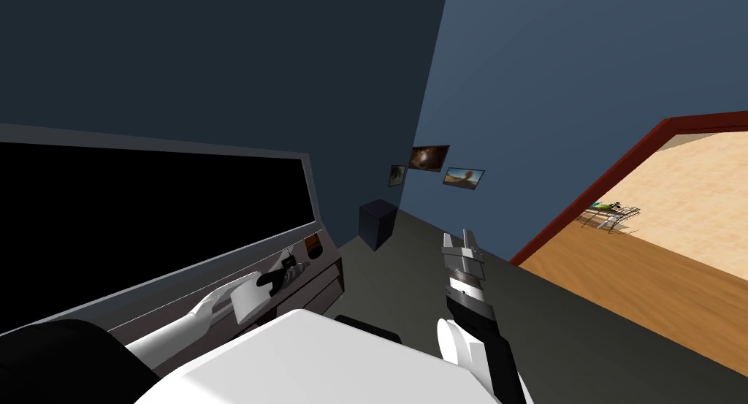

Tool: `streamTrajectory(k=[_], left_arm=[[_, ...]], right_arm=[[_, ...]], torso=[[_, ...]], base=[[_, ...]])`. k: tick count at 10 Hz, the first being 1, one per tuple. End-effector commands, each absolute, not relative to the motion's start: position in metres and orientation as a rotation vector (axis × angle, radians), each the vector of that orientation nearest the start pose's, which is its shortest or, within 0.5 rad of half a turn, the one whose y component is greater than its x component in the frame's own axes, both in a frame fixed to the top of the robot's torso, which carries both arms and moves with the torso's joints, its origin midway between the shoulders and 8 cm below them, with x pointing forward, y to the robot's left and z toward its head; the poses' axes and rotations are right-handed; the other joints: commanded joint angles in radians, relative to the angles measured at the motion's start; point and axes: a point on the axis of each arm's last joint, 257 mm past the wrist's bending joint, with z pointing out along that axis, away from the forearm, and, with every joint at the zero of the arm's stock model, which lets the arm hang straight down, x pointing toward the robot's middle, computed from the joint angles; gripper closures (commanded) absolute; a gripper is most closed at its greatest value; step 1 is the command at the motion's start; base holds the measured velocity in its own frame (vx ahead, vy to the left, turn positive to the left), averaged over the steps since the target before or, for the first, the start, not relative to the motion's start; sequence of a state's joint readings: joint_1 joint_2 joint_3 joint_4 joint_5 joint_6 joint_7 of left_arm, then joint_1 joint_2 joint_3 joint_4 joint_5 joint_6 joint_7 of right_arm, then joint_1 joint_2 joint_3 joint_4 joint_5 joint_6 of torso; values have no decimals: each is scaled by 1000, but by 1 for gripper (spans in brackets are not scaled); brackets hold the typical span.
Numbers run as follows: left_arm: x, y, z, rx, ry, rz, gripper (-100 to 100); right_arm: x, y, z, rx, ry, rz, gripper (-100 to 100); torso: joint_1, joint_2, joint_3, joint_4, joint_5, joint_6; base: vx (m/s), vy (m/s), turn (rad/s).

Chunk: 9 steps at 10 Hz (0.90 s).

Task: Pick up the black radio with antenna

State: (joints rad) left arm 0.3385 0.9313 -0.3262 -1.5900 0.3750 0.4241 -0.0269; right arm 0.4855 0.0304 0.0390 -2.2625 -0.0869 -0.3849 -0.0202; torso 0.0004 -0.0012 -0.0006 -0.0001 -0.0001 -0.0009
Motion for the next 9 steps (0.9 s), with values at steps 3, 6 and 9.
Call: streamTrajectory(k=[3, 6, 9], left_arm=[[285, 530, -449, -1263, 2231, -35, -100], [274, 562, -444, -1262, 2243, 71, -100], [267, 592, -434, -1259, 2242, 167, -100]], right_arm=[[367, -279, -2, 843, 611, 1395, 0], [367, -279, -2, 843, 611, 1394, 0], [367, -279, -2, 843, 611, 1394, 0]], torso=[[0, -1, 0, 0, 0, 0], [1, -1, 0, 0, 0, 0], [2, -1, -1, 0, 1, 0]], base=[[21, 7, -141], [17, 16, -61], [31, 40, -66]])
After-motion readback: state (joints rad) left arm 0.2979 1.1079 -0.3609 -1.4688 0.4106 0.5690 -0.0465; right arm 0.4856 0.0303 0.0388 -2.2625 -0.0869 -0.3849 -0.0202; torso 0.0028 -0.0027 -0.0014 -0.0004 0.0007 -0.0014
